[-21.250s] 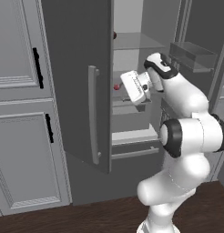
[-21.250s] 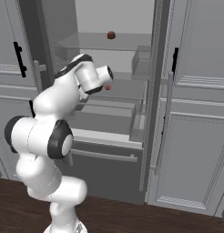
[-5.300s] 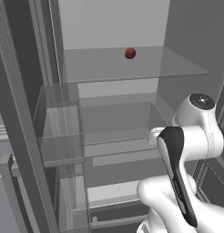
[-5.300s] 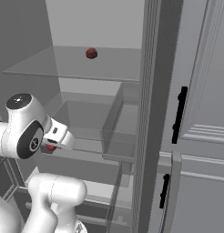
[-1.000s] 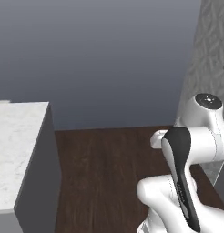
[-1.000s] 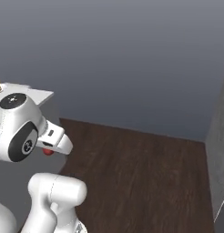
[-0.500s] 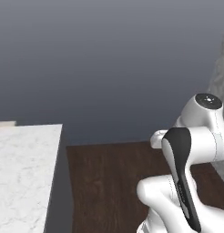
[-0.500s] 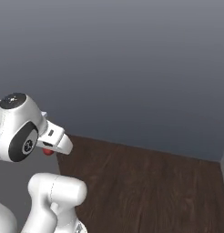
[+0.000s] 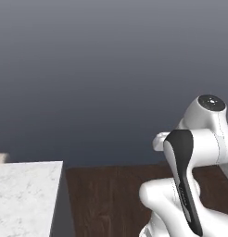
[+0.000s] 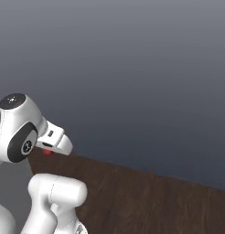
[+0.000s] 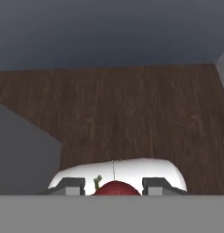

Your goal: Take the strawberry from the fridge and place it on top of the pancake, located on the dining counter.

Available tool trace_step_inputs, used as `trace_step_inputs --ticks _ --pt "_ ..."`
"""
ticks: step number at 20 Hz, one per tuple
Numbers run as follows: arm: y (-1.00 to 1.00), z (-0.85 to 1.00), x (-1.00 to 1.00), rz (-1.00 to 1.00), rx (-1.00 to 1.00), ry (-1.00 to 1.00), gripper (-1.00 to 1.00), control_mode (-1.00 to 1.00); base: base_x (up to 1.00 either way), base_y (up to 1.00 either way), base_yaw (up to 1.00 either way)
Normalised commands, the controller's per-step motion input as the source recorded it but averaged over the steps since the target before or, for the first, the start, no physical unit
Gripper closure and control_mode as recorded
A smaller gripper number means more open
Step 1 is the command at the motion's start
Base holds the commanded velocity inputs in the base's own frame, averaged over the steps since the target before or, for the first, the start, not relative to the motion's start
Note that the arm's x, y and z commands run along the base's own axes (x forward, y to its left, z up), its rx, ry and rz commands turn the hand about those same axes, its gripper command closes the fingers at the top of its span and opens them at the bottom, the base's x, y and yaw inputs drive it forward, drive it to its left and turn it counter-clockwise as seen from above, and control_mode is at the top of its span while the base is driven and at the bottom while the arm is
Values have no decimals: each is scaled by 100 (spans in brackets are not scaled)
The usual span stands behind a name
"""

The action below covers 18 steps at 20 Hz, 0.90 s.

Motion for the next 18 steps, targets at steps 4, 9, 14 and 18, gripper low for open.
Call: trace_step_inputs --ticks 4,9,14,18 --pt "0 0 0 0 0 0 100 100 100 6 50" --pt "0 0 0 0 0 0 100 100 100 0 59" --pt "0 0 0 0 0 0 100 100 100 -26 68" --pt "0 0 0 0 0 0 100 100 100 -27 77"
